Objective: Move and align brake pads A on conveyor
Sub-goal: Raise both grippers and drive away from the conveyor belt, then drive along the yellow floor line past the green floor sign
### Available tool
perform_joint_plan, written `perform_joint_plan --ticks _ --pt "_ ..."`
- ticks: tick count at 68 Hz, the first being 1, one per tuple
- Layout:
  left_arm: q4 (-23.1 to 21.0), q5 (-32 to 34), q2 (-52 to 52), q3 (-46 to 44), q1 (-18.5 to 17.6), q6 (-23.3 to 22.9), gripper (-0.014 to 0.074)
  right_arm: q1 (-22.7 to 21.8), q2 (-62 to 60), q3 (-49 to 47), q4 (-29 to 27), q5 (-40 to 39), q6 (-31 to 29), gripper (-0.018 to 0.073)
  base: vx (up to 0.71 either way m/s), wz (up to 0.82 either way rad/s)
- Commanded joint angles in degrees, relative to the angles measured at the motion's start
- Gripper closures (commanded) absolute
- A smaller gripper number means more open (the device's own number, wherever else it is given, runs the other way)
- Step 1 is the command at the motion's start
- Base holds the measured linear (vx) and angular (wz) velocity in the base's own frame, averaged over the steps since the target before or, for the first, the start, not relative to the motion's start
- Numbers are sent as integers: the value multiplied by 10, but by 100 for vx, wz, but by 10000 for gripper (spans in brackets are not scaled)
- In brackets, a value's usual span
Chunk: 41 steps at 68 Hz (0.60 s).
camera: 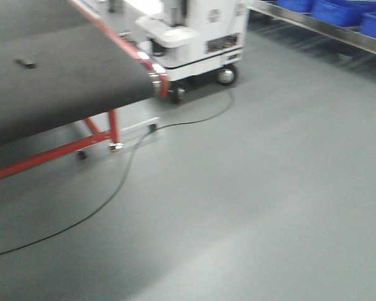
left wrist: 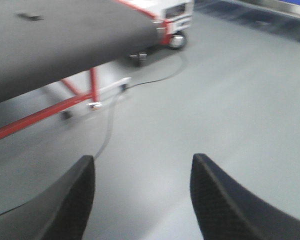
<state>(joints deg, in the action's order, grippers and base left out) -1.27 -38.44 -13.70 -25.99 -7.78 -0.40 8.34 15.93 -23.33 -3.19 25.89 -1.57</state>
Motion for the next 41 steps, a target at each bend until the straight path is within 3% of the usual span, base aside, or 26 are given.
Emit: perform_joint_plan --ticks 1,41 --pt "-4 39 -7 -15 -1 -2 182 -3 5 -16 3 -41 -2 127 -13 -82" --pt "-4 39 -7 -15 -1 -2 182 -3 5 -16 3 -41 -2 127 -5 -75"
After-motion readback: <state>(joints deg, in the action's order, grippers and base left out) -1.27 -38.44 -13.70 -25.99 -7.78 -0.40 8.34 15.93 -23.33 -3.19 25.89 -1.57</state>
